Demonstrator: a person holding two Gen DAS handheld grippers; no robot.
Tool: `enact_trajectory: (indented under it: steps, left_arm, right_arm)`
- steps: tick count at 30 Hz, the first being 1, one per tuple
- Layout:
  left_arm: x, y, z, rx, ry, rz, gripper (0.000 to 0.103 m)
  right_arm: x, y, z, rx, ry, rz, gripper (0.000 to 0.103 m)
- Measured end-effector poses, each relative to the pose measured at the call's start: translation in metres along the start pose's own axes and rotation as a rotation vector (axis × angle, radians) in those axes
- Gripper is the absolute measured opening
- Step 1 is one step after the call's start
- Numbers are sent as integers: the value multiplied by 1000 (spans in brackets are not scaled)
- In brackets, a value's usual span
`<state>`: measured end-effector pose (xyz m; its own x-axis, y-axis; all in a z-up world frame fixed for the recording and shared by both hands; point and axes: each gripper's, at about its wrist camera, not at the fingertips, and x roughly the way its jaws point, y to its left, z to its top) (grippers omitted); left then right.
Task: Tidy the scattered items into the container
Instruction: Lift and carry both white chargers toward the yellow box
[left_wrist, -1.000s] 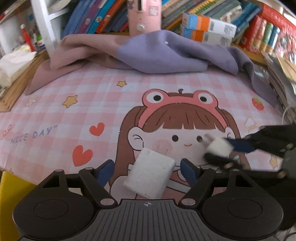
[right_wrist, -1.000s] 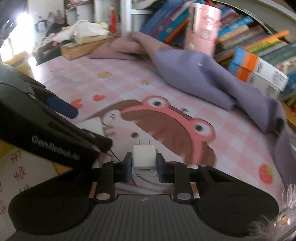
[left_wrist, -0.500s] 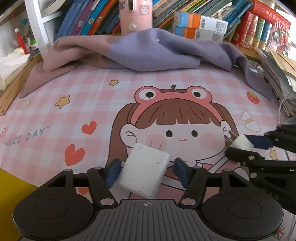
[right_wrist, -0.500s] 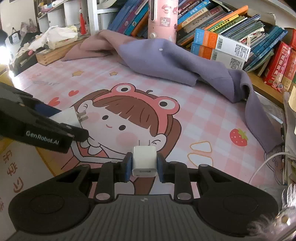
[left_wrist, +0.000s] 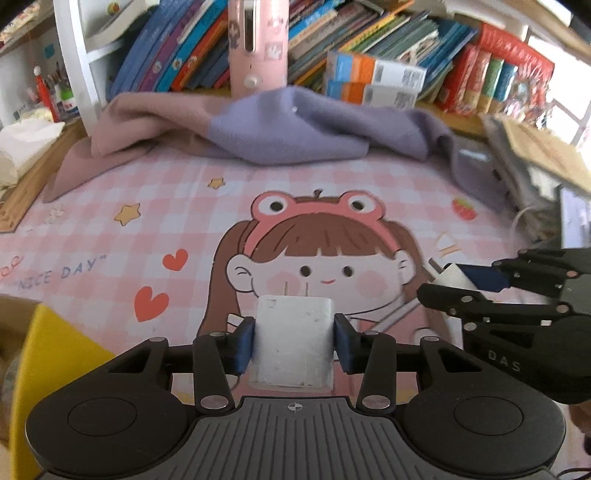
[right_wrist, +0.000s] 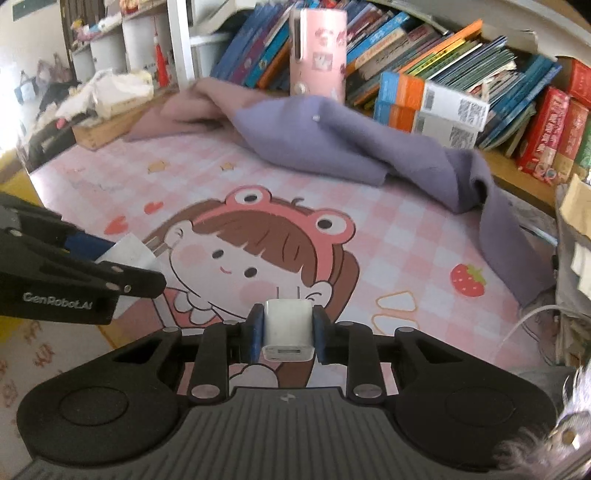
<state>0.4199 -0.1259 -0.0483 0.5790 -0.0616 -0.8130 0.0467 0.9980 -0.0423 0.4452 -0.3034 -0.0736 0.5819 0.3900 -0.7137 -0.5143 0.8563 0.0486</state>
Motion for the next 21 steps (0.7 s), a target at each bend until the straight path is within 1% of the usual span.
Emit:
enact_trajectory:
  steps: [4,10,14,16,17,21]
  left_arm:
    - [-28,-4,-2,-12,-33,-20,42]
    - [-73,-9,-15,-40,-83,-65,42]
    - [-97,-11,-33,-39,-95,-91,42]
    - [-109,-12,-45,-21,-109,-86,42]
    - [-114,-12,-52,-11,-115,-82,42]
    - [-127,-8,-72,-8,-116,-111,42]
  right_arm:
    - [-23,-1,-1,48,-18,5,25]
    - [-64,7,-11,60,-44,-6,25]
    - [-87,19,-24,62,-26,3,25]
    - [-98,28,-32,50,-14,9,25]
    - [-102,32,-35,45,-8,12,25]
    - [-119,51,-47,24,4,3,25]
